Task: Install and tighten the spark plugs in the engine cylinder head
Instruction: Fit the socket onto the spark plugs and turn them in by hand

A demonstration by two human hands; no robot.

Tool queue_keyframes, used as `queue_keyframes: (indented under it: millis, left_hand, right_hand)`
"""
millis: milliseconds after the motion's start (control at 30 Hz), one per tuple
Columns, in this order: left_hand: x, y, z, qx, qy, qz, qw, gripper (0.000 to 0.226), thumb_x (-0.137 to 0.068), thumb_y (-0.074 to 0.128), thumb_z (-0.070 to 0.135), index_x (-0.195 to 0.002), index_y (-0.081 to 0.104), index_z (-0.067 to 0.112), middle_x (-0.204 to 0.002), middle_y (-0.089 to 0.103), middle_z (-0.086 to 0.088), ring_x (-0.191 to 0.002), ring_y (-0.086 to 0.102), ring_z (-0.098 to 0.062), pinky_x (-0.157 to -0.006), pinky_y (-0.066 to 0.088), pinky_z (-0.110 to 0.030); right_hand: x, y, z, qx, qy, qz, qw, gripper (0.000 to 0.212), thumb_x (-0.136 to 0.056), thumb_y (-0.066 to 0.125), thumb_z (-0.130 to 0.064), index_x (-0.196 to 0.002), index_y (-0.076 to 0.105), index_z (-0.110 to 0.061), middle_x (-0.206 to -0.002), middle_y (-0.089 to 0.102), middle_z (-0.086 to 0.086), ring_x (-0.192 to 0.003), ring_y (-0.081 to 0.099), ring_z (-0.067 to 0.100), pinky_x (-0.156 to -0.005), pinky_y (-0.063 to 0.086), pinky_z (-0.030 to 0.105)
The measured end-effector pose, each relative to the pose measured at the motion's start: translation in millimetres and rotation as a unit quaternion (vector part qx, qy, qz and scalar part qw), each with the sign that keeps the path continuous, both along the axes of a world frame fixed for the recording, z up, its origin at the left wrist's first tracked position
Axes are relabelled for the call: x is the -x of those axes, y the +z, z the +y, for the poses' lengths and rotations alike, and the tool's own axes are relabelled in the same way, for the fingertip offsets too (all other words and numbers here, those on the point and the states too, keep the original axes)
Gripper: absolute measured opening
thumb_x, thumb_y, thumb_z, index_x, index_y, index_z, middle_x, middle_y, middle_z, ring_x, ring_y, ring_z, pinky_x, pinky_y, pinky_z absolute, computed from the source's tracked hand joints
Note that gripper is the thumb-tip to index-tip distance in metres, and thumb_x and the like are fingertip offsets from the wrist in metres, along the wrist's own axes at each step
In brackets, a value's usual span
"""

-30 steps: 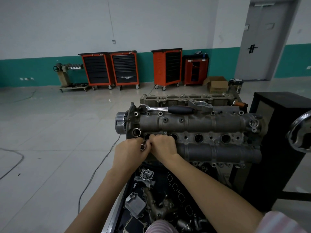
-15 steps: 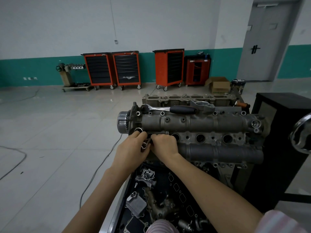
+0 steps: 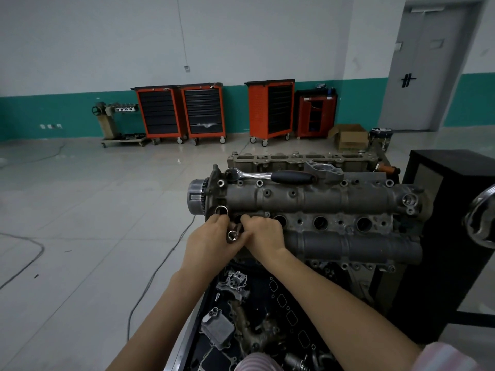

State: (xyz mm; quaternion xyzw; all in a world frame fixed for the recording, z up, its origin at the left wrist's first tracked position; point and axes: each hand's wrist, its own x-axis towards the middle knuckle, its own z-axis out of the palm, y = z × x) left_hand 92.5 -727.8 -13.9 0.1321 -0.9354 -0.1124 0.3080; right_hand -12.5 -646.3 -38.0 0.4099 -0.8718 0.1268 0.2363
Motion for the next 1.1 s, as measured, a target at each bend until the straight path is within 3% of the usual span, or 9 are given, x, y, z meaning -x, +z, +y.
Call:
queue_keyframes:
  millis: [167,300,433,700,800,867,933,1033,1100]
  left_hand:
    - [0.9,-6.7,3.6,0.038,0.024,0.026,0.999,0.037,-0.089,0.053,0.047,-0.077,0.067,0.015,-0.073,0.062,0.001,-0.062,0.058,-0.019,-0.050,0.042,-0.030]
    - [-2.5,-3.2,1.0,0.054,-0.036,0.078,0.995,0.028,-0.085,0.064,0.031,-0.071,0.042,0.019,-0.071,0.050,0.006,-0.053,0.047,-0.015,-0.041,0.028,-0.023]
    - [-2.7,-1.6,-3.2,0.078,-0.062,0.036,0.994,0.019,-0.087,0.056,0.033,-0.081,0.044,0.020,-0.082,0.048,0.007,-0.064,0.041,-0.009,-0.045,0.032,-0.023]
    - [-2.8,7.0,-8.6,0.084,-0.132,0.078,0.985,0.033,-0.083,0.062,0.034,-0.066,0.039,0.017,-0.060,0.041,0.007,-0.053,0.041,-0.015,-0.052,0.025,-0.020]
    - [1.3,5.3,-10.3,0.059,-0.104,0.073,0.990,0.043,-0.080,0.070,0.035,-0.063,0.035,0.017,-0.056,0.038,0.009,-0.049,0.037,-0.013,-0.045,0.021,-0.017]
    - [2.7,3.8,-8.7,0.075,-0.073,0.079,0.991,0.046,-0.078,0.073,0.033,-0.058,0.035,0.016,-0.050,0.039,0.006,-0.044,0.037,-0.014,-0.041,0.021,-0.020]
    - [2.2,2.1,-6.9,0.083,-0.063,0.094,0.990,0.050,-0.076,0.077,0.028,-0.049,0.036,0.013,-0.042,0.041,0.000,-0.038,0.038,-0.018,-0.039,0.024,-0.023]
    - [2.5,-0.3,-7.0,0.073,-0.080,0.104,0.989,0.048,-0.076,0.074,0.021,-0.045,0.039,0.010,-0.041,0.042,-0.004,-0.036,0.039,-0.020,-0.040,0.026,-0.022]
    - [3.2,-2.1,-8.3,0.058,-0.106,0.105,0.987,0.046,-0.075,0.076,0.011,-0.049,0.038,0.011,-0.044,0.043,-0.004,-0.039,0.039,-0.019,-0.042,0.026,-0.022]
  right_hand:
    - [-1.9,-0.5,0.6,0.011,-0.015,-0.008,1.000,0.020,-0.091,0.041,-0.021,-0.098,0.056,-0.011,-0.096,0.067,0.010,-0.086,0.063,0.030,-0.059,0.031,0.028]
    - [-2.0,3.0,-0.7,0.019,-0.028,-0.018,0.999,0.017,-0.089,0.043,-0.020,-0.096,0.052,-0.008,-0.090,0.067,0.012,-0.080,0.064,0.030,-0.056,0.031,0.029]
    - [-2.1,4.5,1.1,-0.007,-0.006,-0.002,1.000,0.021,-0.090,0.040,-0.022,-0.099,0.051,-0.007,-0.093,0.067,0.012,-0.084,0.064,0.031,-0.058,0.032,0.031]
    - [0.7,4.5,-0.6,-0.022,0.005,0.010,1.000,0.020,-0.091,0.039,-0.020,-0.100,0.053,-0.008,-0.095,0.067,0.011,-0.087,0.063,0.030,-0.059,0.032,0.031]
    - [-5.0,8.5,2.7,0.028,0.003,0.038,0.999,0.011,-0.078,0.063,-0.019,-0.078,0.062,-0.008,-0.069,0.068,0.008,-0.063,0.065,0.025,-0.049,0.034,0.023]
    - [-9.2,10.2,4.2,0.066,-0.006,0.065,0.996,0.027,-0.049,0.084,-0.020,-0.051,0.058,-0.013,-0.042,0.056,0.001,-0.034,0.055,0.019,-0.039,0.031,0.013]
    - [-9.8,10.8,3.7,0.077,-0.014,0.061,0.995,0.033,-0.039,0.087,-0.022,-0.043,0.055,-0.016,-0.035,0.050,-0.001,-0.027,0.048,0.017,-0.036,0.029,0.010]
    - [-8.2,7.6,1.7,0.072,-0.016,0.057,0.996,0.027,-0.049,0.083,-0.022,-0.048,0.058,-0.013,-0.040,0.055,0.002,-0.033,0.053,0.020,-0.039,0.031,0.014]
    - [-5.1,4.8,1.9,0.063,-0.002,0.036,0.997,0.016,-0.074,0.066,-0.022,-0.069,0.063,-0.007,-0.062,0.066,0.010,-0.056,0.064,0.029,-0.048,0.033,0.024]
